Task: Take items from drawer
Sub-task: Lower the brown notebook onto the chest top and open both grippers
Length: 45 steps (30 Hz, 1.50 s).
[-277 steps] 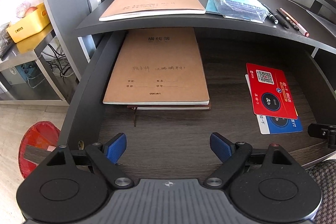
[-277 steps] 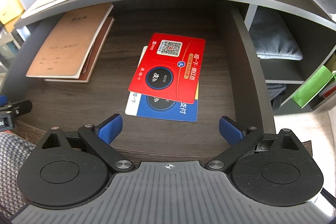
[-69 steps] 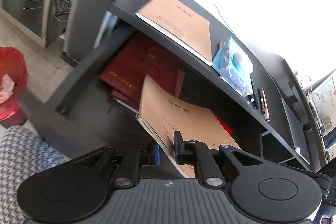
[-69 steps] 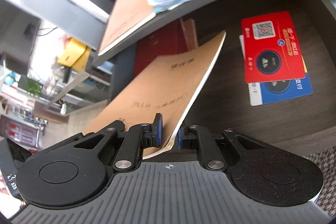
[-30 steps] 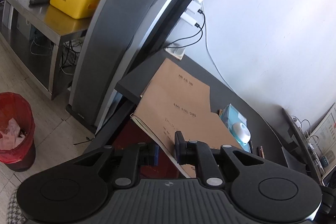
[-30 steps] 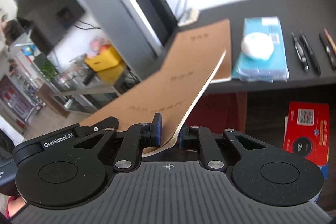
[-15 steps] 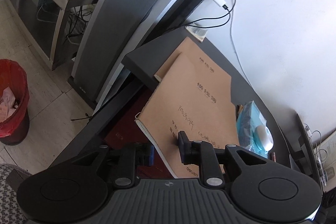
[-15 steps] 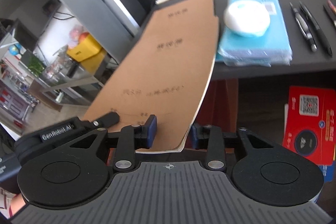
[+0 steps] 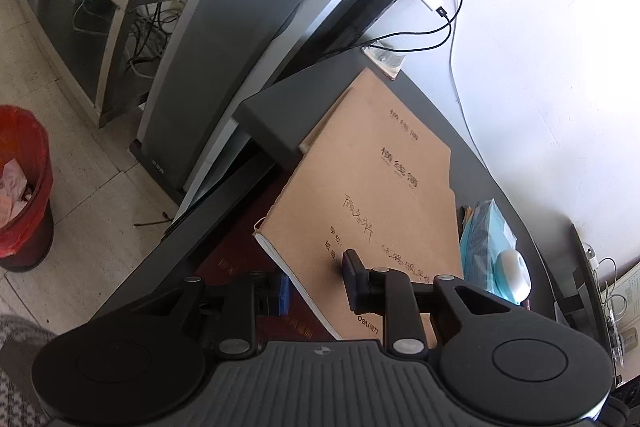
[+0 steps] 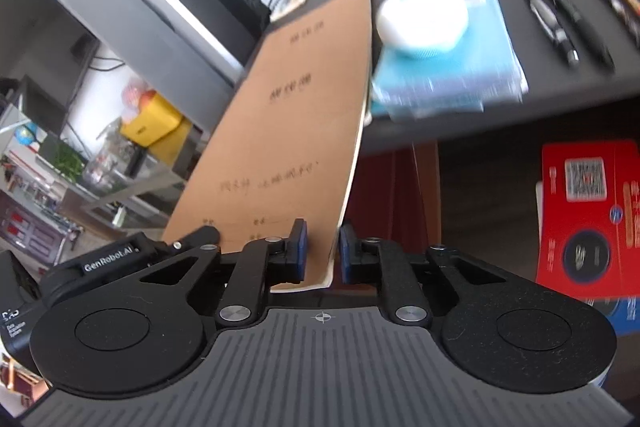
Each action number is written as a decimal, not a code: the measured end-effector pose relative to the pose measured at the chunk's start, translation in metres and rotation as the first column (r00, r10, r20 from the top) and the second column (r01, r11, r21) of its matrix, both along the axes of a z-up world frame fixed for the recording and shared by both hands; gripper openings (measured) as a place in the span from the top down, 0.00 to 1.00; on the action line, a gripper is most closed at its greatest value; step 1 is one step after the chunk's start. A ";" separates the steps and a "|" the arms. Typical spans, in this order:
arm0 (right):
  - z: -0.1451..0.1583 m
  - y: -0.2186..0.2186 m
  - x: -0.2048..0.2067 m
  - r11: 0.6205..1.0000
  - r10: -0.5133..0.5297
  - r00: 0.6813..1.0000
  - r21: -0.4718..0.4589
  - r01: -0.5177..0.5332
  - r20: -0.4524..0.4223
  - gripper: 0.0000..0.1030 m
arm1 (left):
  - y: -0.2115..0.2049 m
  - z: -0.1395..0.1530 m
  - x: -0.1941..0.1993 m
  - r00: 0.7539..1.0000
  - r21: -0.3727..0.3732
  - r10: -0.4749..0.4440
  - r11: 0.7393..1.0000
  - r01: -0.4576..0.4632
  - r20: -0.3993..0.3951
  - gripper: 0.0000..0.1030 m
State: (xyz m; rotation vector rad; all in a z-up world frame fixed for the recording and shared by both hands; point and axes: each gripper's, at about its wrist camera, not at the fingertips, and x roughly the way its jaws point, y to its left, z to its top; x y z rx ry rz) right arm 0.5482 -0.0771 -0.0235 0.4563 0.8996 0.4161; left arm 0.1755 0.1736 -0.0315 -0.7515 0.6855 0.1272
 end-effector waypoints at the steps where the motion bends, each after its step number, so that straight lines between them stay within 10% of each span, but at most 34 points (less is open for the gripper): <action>1: 0.002 0.001 0.004 1.000 -0.005 1.000 -0.004 0.005 0.007 0.85 | 0.000 0.002 0.004 1.000 0.007 -0.004 1.000 0.004 0.002 0.77; 26: 0.009 0.019 0.095 0.990 -0.116 0.983 -0.069 0.127 0.143 0.84 | 0.001 0.010 0.100 0.999 0.041 -0.037 0.998 0.037 0.007 0.77; 33: 0.022 0.017 0.082 0.992 -0.087 0.979 -0.071 0.101 0.185 0.60 | 0.003 0.028 0.086 1.000 0.144 0.006 0.990 -0.004 -0.020 0.15; 39: 0.047 0.016 0.050 0.985 -0.051 0.962 -0.144 0.093 0.269 0.53 | 0.005 0.039 0.054 0.996 0.243 0.079 0.968 -0.066 -0.042 0.15; 45: 0.055 0.017 0.008 0.964 0.013 0.958 -0.259 0.064 0.285 0.49 | -0.018 0.032 0.016 0.995 0.344 -0.031 0.937 0.062 -0.096 0.15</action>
